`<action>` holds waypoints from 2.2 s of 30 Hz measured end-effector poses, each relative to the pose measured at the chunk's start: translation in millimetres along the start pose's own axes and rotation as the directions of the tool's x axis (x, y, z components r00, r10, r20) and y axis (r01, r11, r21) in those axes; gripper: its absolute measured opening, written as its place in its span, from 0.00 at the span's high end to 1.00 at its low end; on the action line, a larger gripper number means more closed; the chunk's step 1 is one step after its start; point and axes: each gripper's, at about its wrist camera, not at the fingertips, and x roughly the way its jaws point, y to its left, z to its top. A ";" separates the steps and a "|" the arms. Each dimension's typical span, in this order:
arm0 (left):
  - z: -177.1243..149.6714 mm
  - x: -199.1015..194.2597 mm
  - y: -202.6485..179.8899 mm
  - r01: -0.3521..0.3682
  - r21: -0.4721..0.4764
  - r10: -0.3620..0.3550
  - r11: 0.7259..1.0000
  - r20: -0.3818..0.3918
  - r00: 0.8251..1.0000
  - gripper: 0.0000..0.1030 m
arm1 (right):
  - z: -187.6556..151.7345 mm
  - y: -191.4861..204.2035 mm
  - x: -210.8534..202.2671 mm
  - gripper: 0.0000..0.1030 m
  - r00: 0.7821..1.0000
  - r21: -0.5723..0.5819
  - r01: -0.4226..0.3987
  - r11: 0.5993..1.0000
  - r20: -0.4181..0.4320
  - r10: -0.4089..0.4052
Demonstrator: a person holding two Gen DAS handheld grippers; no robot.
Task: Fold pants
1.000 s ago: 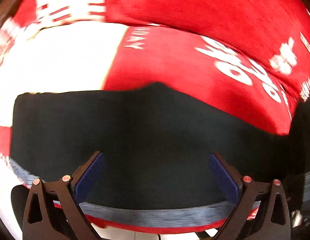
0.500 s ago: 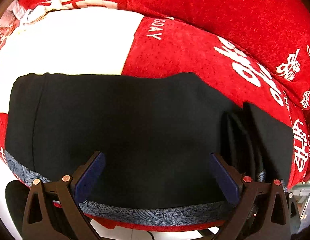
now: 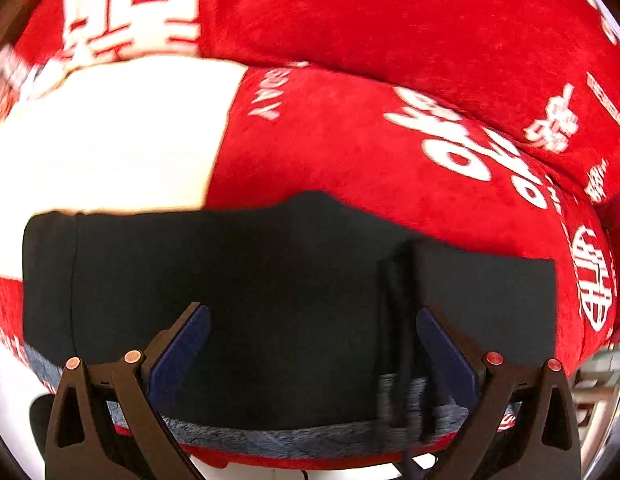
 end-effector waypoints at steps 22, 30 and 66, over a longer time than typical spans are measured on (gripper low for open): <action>-50.5 60.7 -63.1 -0.079 0.144 0.091 0.986 -0.075 0.993 0.00 | -85.4 -173.7 24.4 0.21 0.894 0.638 -0.390 0.664 0.091 0.438; -56.7 59.0 -54.6 -0.057 0.135 0.066 0.989 -0.069 0.995 0.00 | -52.3 -180.8 57.6 0.18 0.880 0.594 -0.385 0.706 0.006 0.475; -76.3 41.2 -29.5 -0.052 0.138 0.063 0.989 -0.077 0.995 0.00 | -75.3 -139.8 45.6 0.01 0.920 0.400 0.071 0.914 -0.380 0.095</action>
